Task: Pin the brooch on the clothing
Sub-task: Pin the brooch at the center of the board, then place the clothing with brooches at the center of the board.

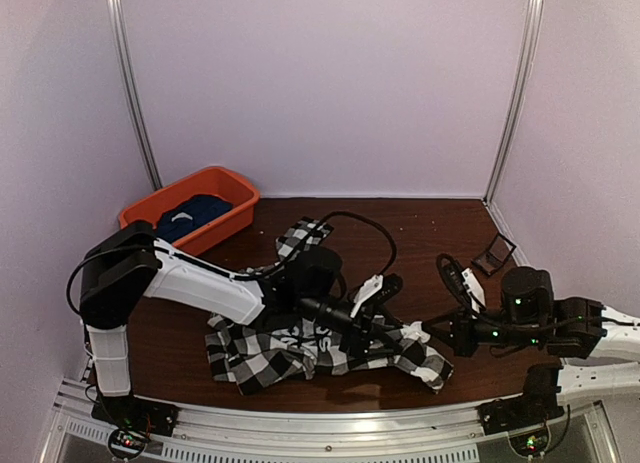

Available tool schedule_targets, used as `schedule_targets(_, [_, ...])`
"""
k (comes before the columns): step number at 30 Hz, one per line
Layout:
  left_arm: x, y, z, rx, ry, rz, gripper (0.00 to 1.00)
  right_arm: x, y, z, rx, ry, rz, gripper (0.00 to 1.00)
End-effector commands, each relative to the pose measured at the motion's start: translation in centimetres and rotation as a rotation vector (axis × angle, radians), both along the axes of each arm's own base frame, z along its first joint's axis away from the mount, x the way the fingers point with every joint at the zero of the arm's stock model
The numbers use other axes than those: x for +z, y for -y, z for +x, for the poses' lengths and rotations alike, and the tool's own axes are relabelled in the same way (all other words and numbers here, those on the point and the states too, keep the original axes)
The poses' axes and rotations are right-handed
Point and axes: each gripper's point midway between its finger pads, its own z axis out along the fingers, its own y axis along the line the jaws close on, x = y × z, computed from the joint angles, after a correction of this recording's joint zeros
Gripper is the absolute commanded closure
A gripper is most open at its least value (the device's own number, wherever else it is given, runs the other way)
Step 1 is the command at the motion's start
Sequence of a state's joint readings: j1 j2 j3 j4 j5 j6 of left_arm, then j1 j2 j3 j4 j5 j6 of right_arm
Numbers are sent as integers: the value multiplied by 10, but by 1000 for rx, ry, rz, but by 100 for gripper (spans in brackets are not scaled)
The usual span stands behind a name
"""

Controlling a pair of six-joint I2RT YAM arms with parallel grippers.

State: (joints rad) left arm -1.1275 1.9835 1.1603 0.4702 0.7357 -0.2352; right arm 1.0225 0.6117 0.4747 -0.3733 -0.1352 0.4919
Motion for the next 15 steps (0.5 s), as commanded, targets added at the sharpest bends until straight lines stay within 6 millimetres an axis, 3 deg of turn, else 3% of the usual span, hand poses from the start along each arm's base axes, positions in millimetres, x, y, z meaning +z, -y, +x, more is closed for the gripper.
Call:
schedule_targets(1, [3, -5, 4, 33, 20, -8, 38, 7, 14, 17, -106, 51, -51, 100])
schedule_targets(4, [-3, -7, 7, 52, 18, 8, 34, -3, 24, 29, -186, 57, -122, 100])
schedule_targets(8, [-10, -13, 12, 85, 8, 22, 25, -6, 20, 32, -189, 54, -136, 100])
schedule_targets(10, [-13, -17, 15, 106, 7, 28, 17, -5, 19, 32, -189, 52, -129, 100])
schedule_targets(12, [-17, -21, 15, 119, 4, 41, 3, -3, 17, 32, -187, 48, -112, 100])
schedule_targets(15, [-20, -26, 16, 146, 7, 56, 2, -3, 14, 31, -193, 39, -79, 100])
